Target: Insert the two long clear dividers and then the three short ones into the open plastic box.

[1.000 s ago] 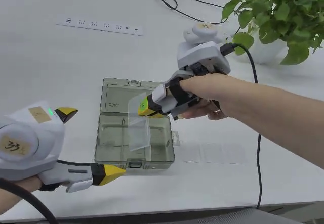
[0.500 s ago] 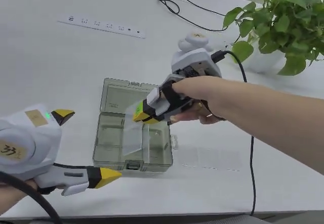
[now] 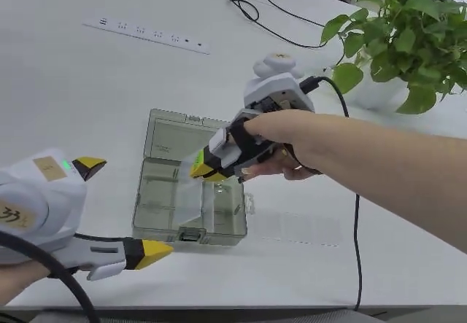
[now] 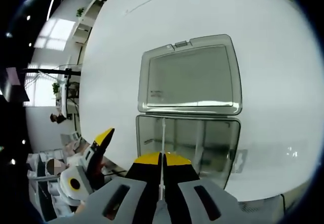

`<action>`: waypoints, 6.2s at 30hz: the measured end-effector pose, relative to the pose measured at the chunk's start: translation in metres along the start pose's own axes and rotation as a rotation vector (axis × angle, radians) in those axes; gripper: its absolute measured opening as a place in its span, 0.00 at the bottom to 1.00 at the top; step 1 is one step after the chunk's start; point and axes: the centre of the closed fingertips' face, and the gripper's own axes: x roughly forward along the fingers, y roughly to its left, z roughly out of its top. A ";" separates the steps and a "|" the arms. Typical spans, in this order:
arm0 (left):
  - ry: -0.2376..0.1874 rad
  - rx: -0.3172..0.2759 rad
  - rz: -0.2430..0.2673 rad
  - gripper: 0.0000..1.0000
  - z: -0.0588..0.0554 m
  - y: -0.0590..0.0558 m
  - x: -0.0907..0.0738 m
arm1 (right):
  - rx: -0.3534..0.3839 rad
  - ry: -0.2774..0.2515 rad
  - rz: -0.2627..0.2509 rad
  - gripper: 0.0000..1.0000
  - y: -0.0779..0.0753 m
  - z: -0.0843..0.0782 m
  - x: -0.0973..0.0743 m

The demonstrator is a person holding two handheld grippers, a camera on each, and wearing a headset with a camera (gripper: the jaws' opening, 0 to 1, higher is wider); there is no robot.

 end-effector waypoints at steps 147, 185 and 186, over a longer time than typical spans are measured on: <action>-0.010 -0.070 0.018 0.90 -0.015 0.003 -0.007 | -0.356 0.099 -0.240 0.29 0.010 -0.012 0.040; 0.016 -0.053 0.040 0.90 -0.004 -0.001 -0.010 | -0.271 -0.116 0.116 0.82 0.052 0.001 0.023; 0.017 -0.052 0.040 0.90 -0.004 -0.001 -0.010 | -0.269 -0.119 0.129 0.81 0.053 0.001 0.021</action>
